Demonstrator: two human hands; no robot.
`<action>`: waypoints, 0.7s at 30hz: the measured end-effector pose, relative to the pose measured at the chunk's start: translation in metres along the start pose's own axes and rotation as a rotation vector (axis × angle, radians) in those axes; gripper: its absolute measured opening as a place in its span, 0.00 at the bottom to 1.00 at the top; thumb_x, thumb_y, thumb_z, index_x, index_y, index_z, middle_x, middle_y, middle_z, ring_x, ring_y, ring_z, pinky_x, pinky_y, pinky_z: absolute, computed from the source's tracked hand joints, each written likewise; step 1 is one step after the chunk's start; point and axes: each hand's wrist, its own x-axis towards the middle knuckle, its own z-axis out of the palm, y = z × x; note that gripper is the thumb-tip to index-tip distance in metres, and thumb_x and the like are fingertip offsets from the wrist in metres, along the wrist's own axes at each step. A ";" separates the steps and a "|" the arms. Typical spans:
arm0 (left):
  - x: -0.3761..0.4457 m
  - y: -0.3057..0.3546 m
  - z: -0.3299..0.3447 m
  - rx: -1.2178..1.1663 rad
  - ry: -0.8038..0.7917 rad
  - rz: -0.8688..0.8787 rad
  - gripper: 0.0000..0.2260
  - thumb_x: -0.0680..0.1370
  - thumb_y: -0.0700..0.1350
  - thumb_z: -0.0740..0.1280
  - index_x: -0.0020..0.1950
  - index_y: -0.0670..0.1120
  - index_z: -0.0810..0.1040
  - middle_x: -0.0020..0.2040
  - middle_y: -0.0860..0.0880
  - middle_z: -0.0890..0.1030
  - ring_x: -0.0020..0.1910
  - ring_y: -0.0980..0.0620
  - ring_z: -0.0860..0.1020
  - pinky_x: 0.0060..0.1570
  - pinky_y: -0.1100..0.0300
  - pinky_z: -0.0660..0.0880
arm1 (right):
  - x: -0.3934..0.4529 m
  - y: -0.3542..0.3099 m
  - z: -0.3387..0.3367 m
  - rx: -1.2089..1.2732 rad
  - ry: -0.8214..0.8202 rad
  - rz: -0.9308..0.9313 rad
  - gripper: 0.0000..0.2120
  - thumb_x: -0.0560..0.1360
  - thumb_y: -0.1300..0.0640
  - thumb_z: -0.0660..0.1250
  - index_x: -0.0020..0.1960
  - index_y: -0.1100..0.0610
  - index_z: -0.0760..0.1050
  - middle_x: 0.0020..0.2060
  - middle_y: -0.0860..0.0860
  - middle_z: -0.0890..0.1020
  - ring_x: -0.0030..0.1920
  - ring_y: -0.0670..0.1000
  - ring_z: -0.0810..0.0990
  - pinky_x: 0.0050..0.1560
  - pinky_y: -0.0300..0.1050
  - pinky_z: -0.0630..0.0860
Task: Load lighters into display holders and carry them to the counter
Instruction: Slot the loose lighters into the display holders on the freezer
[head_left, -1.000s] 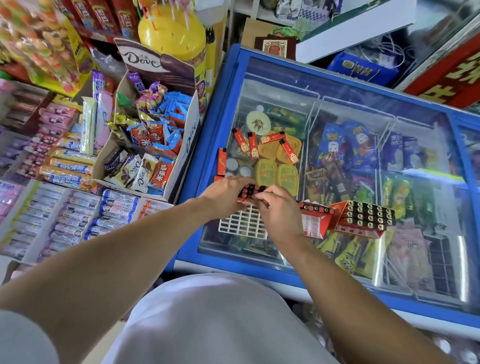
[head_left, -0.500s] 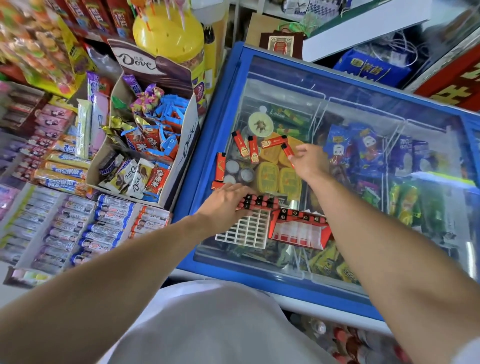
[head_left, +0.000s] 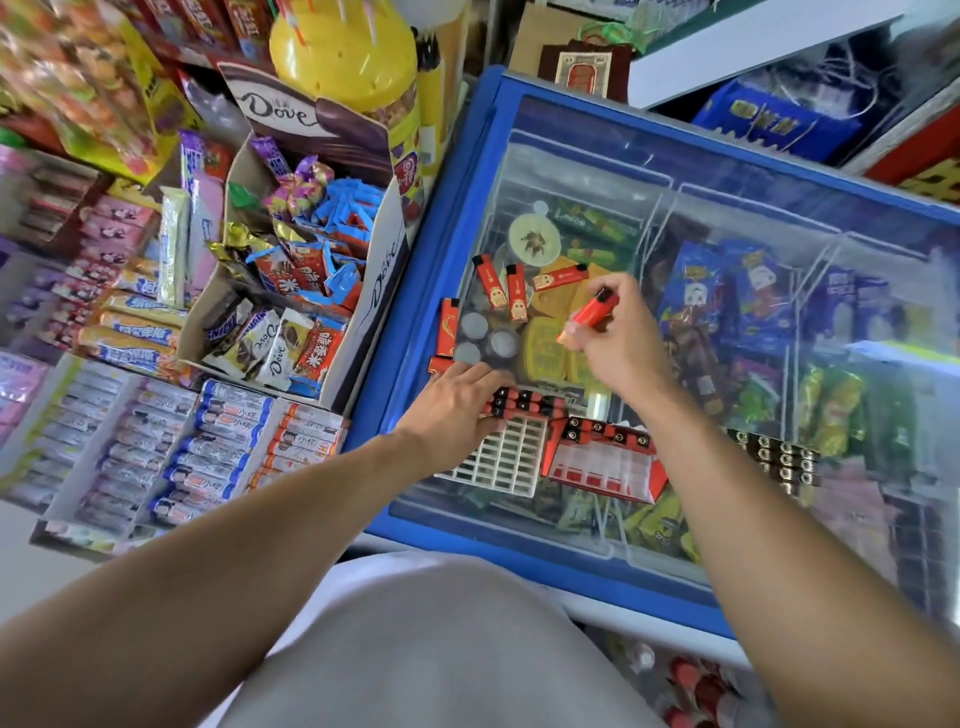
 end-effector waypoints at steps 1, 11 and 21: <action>0.000 0.001 0.000 0.001 -0.001 -0.001 0.22 0.79 0.51 0.70 0.72 0.48 0.70 0.62 0.50 0.77 0.63 0.47 0.71 0.64 0.47 0.72 | -0.020 -0.004 0.000 -0.003 -0.028 -0.070 0.22 0.77 0.56 0.72 0.66 0.45 0.68 0.50 0.43 0.81 0.42 0.42 0.83 0.37 0.39 0.79; -0.002 0.007 -0.003 -0.009 0.004 -0.028 0.19 0.79 0.48 0.70 0.68 0.49 0.73 0.60 0.50 0.78 0.60 0.47 0.72 0.61 0.48 0.72 | -0.098 0.002 0.009 -0.367 -0.247 -0.280 0.15 0.82 0.50 0.63 0.68 0.47 0.75 0.54 0.44 0.74 0.51 0.43 0.76 0.50 0.39 0.70; -0.007 0.006 0.000 -0.042 0.056 -0.049 0.17 0.79 0.48 0.70 0.67 0.48 0.74 0.58 0.50 0.78 0.58 0.46 0.73 0.59 0.46 0.73 | -0.099 0.027 0.052 -0.476 0.103 -0.336 0.10 0.72 0.57 0.77 0.50 0.53 0.80 0.47 0.46 0.81 0.47 0.48 0.79 0.45 0.49 0.80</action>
